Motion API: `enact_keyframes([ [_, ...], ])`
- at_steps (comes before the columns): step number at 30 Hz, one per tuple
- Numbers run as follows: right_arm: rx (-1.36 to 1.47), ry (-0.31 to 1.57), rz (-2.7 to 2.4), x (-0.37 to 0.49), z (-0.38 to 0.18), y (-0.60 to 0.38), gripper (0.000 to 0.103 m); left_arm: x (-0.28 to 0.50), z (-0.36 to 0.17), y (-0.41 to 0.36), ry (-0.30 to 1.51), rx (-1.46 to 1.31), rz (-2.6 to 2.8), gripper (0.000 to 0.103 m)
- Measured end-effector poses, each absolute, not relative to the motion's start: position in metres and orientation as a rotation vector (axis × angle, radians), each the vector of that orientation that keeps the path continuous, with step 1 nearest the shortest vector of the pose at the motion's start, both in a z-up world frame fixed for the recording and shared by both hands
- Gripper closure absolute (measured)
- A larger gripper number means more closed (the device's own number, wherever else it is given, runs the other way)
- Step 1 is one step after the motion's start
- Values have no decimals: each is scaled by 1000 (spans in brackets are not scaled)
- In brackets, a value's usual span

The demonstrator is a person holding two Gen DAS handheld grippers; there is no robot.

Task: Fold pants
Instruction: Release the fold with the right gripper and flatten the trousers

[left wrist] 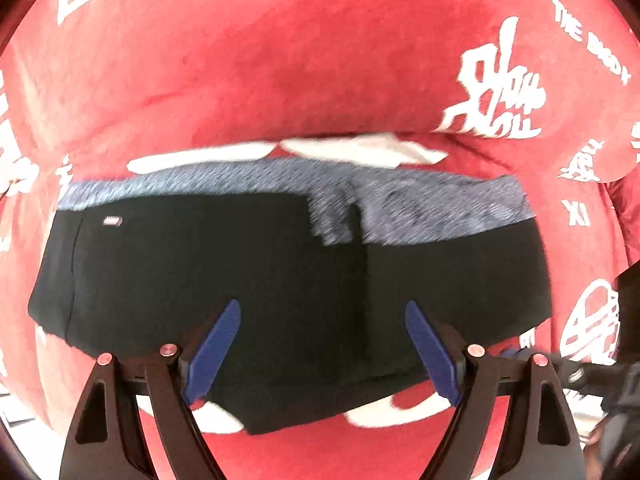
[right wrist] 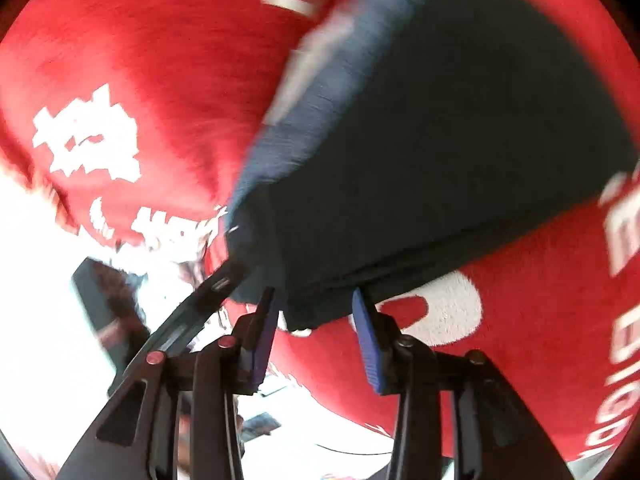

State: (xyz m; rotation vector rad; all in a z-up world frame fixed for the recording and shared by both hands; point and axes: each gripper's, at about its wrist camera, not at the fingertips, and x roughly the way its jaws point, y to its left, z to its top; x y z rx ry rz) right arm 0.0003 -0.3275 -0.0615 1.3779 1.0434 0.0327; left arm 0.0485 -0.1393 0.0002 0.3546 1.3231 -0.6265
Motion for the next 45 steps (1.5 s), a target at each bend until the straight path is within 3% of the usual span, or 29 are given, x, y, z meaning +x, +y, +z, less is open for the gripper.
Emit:
enact_keyframes([
  [5, 1110, 985, -197, 1, -18, -384, 60, 42, -19, -173, 1339, 367, -654, 17],
  [11, 1085, 1078, -328, 24, -63, -420, 60, 39, -62, -175, 1454, 413, -576, 17],
  [28, 978, 1198, -246, 31, -44, -330, 50, 34, -28, -96, 1438, 446, -572, 17],
  [38, 673, 1354, -146, 102, -46, -244, 49, 67, -32, -23, 1428, 448, -447, 17],
  [41, 644, 1378, -148, 112, -50, -223, 36, 76, -36, -8, 1430, 431, -417, 17],
  [45, 556, 1417, -170, 121, -51, -205, 30, 84, -43, 9, 1450, 396, -385, 17],
])
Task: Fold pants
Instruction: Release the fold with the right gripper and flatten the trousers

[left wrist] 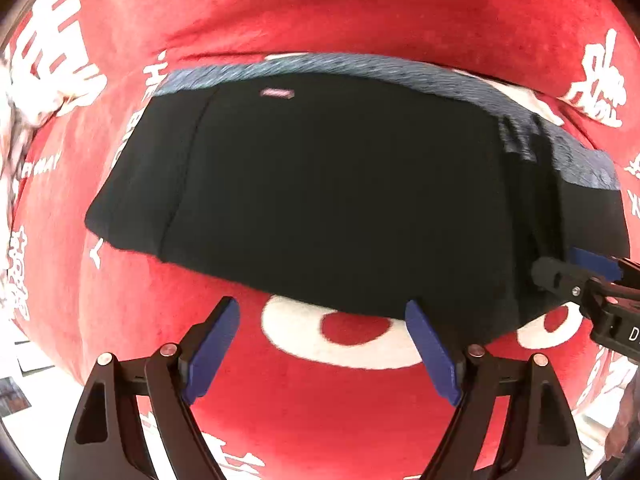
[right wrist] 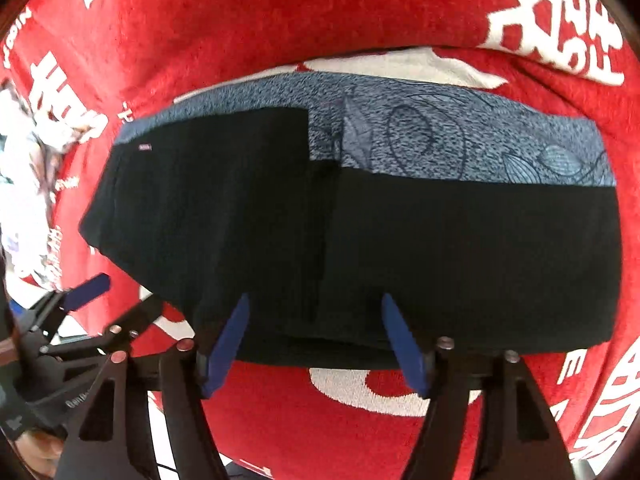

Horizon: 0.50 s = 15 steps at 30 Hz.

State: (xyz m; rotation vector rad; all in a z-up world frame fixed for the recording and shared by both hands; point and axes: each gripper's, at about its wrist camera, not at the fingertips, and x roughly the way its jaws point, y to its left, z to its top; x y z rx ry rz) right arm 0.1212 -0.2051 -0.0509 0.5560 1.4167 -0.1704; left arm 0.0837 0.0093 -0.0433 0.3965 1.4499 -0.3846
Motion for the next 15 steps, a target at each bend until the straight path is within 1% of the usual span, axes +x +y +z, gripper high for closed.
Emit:
enact_keyframes([
  [7, 524, 1464, -194, 134, -58, -192, 29, 91, -47, 33, 1465, 345, -350, 17],
  [11, 511, 1475, -206, 142, -62, -183, 25, 92, -47, 40, 1472, 327, -335, 17],
  [15, 490, 1486, -212, 151, -66, -172, 24, 92, -41, 55, 1477, 295, -302, 17],
])
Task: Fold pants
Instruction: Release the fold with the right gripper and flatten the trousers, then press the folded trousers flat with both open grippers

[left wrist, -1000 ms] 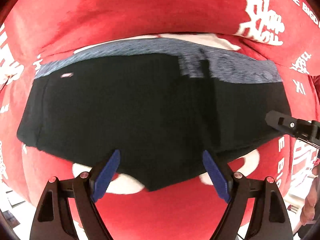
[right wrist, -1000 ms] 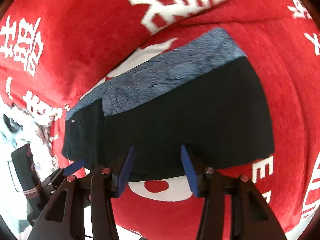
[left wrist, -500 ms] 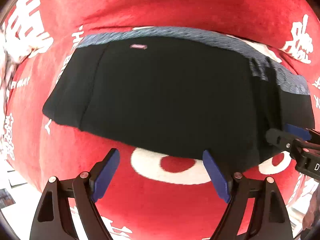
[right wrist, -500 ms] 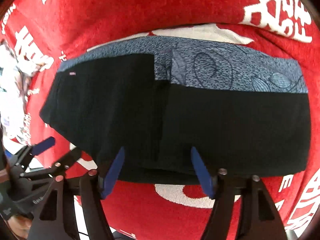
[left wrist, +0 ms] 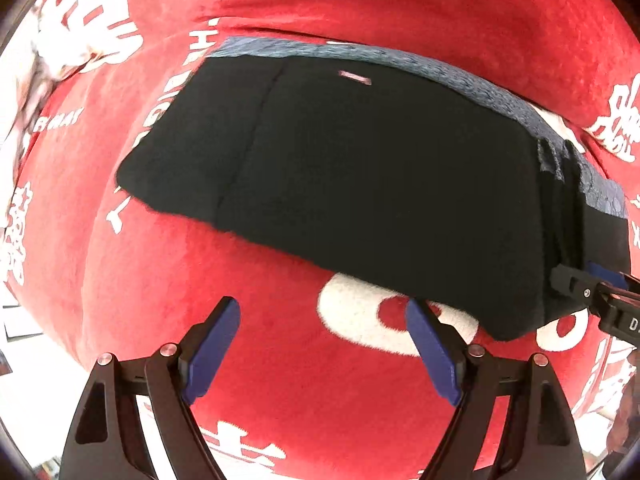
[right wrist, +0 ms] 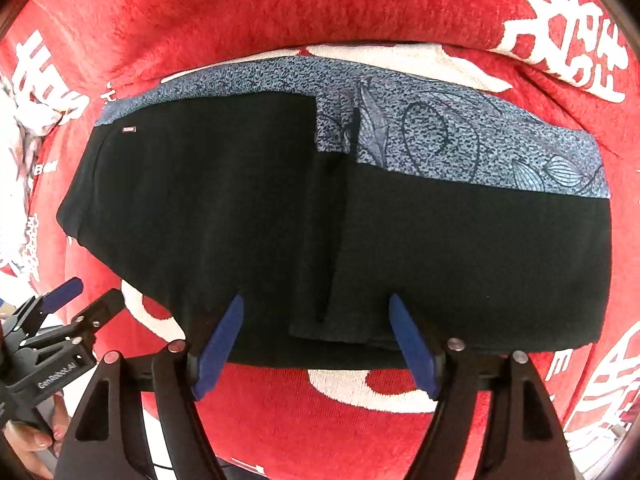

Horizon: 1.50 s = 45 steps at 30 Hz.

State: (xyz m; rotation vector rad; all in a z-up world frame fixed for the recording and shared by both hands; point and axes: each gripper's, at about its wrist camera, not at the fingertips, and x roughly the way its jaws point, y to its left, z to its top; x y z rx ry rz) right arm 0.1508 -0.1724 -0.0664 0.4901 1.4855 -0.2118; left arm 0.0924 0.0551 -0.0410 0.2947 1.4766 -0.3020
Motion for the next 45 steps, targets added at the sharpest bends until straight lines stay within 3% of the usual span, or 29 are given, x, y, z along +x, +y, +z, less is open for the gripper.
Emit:
enact_keyframes([
  [11, 501, 1505, -214, 154, -63, -166, 24, 96, -37, 105, 1524, 247, -188, 17],
  [24, 455, 1466, -194, 171, -44, -143, 24, 122, -41, 111, 1509, 139, -202, 17],
  [45, 444, 1486, -185, 176, -65, -130, 22, 151, -58, 121, 1531, 115, -204, 17],
])
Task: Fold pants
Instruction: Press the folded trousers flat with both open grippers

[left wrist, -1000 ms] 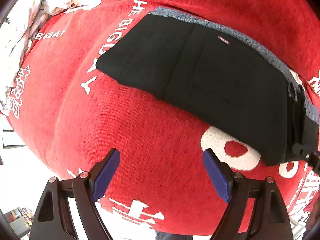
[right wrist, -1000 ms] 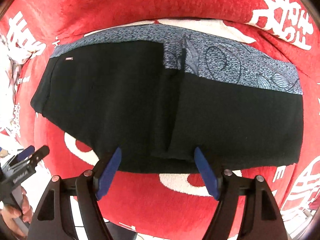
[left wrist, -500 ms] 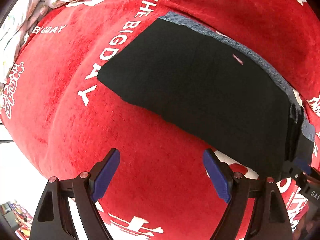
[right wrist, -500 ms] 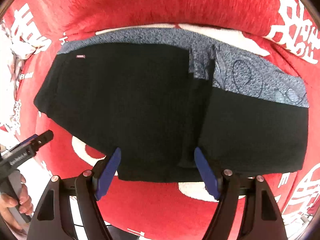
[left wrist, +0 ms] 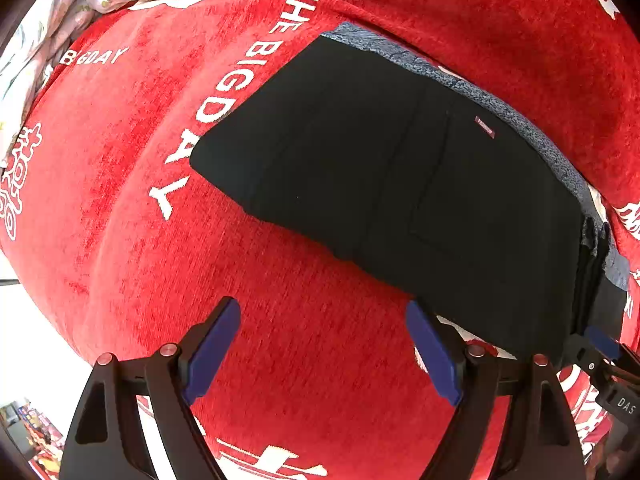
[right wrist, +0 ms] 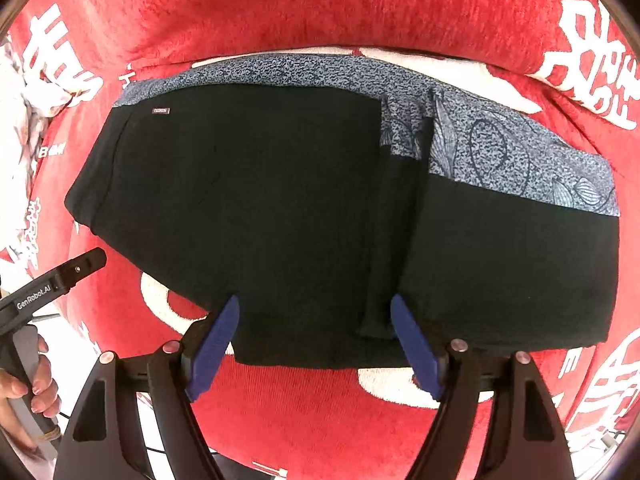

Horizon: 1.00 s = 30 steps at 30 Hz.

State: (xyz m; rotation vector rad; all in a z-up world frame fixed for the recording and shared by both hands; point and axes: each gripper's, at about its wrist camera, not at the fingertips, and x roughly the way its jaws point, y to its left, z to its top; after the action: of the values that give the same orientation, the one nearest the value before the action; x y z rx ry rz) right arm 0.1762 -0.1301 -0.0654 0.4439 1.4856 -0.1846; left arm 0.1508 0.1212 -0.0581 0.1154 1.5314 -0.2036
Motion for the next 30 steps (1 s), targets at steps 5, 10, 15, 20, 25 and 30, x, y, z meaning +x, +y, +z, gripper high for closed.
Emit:
enact_keyframes([
  [5, 441, 1484, -183, 176, -66, -130, 21, 156, -61, 123, 1533, 100, -211, 17],
  [10, 440, 1484, -178, 177, -66, -131, 20, 161, -67, 124, 1535, 100, -207, 17],
  [15, 440, 1480, -177, 177, -66, -130, 18, 164, -69, 124, 1532, 82, -215, 17],
  [20, 437, 1480, -177, 176, -67, -129, 17, 166, -72, 127, 1535, 52, -224, 17],
  [25, 438, 1480, -180, 177, -66, -127, 17, 171, -73, 134, 1533, 5, -229, 17],
  [30, 438, 1477, -182, 177, -66, -127, 17, 175, -74, 141, 1529, -61, -262, 17],
])
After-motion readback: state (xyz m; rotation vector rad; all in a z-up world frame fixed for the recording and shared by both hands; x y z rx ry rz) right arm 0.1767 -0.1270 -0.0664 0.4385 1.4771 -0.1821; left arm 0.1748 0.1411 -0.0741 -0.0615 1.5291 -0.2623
